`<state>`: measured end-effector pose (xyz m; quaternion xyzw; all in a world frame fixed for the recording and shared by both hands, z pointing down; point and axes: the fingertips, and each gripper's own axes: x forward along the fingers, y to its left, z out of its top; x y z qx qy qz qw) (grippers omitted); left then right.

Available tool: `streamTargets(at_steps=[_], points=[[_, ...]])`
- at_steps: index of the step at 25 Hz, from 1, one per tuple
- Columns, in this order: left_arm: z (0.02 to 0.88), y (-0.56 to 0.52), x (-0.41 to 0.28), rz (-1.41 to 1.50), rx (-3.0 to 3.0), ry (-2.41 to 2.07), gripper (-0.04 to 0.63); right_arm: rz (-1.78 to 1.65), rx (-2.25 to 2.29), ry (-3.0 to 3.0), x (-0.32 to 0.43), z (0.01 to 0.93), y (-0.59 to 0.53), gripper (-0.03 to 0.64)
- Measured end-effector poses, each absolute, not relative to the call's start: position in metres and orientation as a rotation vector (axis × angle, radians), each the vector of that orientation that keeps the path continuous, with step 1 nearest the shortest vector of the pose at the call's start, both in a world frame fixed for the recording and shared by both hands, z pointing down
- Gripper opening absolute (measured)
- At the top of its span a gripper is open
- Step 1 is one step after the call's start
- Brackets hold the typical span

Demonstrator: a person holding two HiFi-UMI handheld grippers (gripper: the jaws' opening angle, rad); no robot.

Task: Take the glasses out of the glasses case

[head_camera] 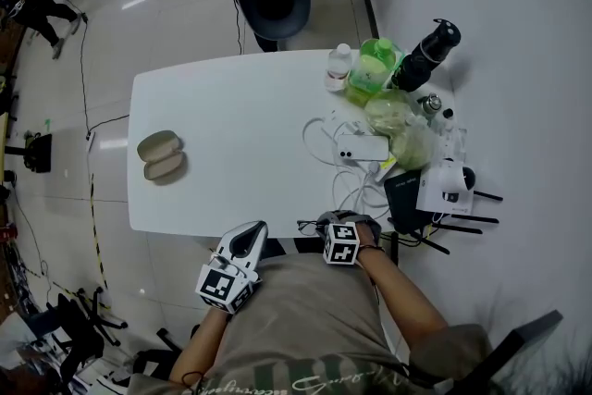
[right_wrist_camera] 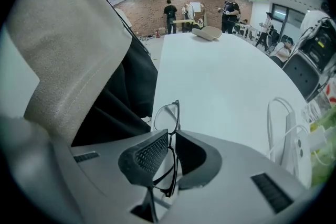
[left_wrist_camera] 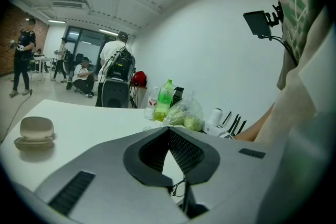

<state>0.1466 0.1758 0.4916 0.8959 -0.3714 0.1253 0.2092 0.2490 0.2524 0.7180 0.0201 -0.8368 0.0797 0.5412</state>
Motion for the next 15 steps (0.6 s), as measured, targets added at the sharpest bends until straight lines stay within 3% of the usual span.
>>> streamTargets(at_steps=[8,15], points=[[0.493,0.185,0.144,0.357,2.477,-1.040,0.006,0.191,0.081,-2.005,0.248,0.713,0.244,0.072],[0.492,0.200,0.131,0.380,2.432,-1.103,0.006,0.195,0.119,-2.042,0.248,0.700,0.238,0.072]])
